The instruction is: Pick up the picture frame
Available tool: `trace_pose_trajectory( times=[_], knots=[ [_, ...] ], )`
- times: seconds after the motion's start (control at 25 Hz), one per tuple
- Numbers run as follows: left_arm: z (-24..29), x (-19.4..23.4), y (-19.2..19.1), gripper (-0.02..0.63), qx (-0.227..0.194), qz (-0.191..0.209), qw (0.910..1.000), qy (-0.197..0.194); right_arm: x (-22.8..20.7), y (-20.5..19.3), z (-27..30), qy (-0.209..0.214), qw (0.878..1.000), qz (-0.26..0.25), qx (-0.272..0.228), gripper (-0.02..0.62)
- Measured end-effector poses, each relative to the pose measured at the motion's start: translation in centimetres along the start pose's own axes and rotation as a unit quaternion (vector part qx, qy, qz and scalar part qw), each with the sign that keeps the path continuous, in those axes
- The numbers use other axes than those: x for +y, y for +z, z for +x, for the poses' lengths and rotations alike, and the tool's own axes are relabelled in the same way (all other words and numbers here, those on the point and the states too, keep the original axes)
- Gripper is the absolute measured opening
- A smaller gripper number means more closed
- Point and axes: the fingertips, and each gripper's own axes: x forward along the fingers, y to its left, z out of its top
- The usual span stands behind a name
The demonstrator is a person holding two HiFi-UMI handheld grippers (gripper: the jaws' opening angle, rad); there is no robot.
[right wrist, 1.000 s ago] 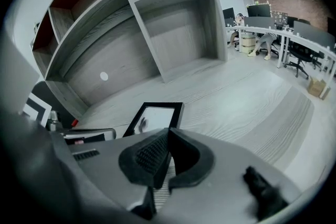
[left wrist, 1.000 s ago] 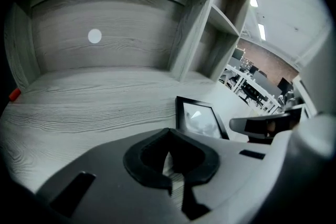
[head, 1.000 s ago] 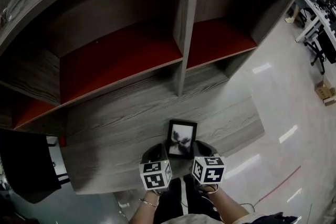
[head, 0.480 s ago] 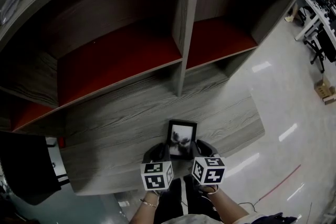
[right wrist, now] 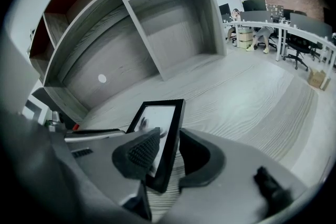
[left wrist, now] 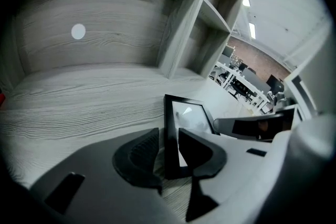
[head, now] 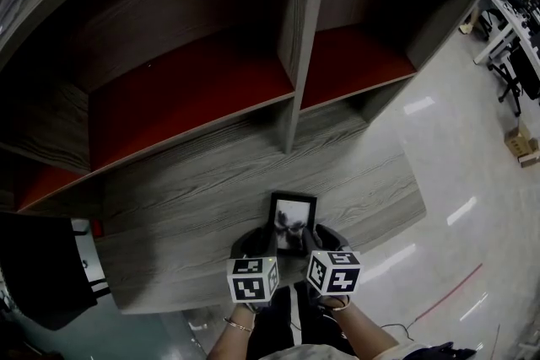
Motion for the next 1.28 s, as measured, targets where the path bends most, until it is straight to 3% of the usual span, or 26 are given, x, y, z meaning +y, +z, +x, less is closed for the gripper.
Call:
trace_pose_trajectory(
  times=[0.96,1.08,1.16,1.28],
  knots=[
    [1.5,0.0,-0.1,0.146,0.024,-0.011,0.9996,-0.007,-0.3,-0.4,1.5,-0.006,1.000,0.005,0.019,0.112],
    [1.6,0.1,-0.1,0.137,0.034,-0.030,0.9989,-0.006,-0.2,-0.5,1.6,0.005,1.000,0.017,0.026,0.110],
    [1.6,0.2,-0.1,0.097,0.042,-0.046,0.9980,-0.005,0.0,-0.5,1.7,0.013,0.999,0.030,0.032,0.098],
    [1.6,0.2,-0.2,0.095,0.045,-0.046,0.9979,0.002,0.0,-0.5,1.7,0.014,0.999,0.032,0.032,0.097]
  ],
)
